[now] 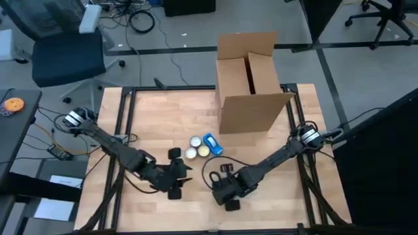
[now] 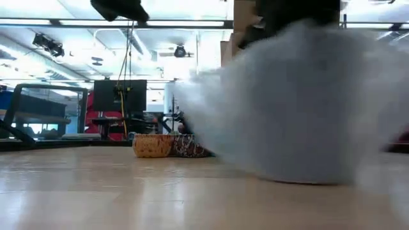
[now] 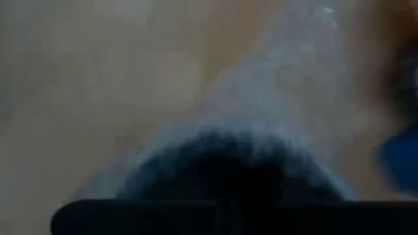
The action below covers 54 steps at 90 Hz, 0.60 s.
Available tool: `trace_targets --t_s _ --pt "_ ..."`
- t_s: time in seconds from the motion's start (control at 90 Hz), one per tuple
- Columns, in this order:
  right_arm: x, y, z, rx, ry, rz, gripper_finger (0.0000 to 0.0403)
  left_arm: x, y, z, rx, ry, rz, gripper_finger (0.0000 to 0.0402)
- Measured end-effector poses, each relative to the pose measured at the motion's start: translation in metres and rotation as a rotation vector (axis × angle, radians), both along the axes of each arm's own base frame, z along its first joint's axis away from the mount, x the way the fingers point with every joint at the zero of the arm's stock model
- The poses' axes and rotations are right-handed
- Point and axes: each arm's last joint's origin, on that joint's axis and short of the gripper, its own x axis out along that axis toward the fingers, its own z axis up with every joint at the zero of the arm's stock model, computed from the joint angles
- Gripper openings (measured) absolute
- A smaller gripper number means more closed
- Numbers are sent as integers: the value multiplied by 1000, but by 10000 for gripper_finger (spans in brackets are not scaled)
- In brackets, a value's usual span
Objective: Wrap mug
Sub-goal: Wrap the purple mug with the transparent bubble wrap
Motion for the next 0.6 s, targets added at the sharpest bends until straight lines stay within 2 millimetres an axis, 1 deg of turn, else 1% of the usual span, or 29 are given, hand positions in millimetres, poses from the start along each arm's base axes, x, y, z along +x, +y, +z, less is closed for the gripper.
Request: trace_targets --t_s 0.078,0.178,0.322,0.489,0.6 --pt "3 -3 6 -8 -31 -11 0 -3 0 0 4 6 19 153" --pt "1 -5 3 -13 -2 -19 0 -5 -1 -1 4 17 30 153" --pt "1 -4 4 11 5 -17 0 -6 0 -2 -4 29 46 153" --pt "3 -2 21 -24 -68 -23 0 -7 0 -3 -5 31 50 153" --pt "5 -2 23 -32 -102 -33 0 -7 0 -3 -6 30 49 153"
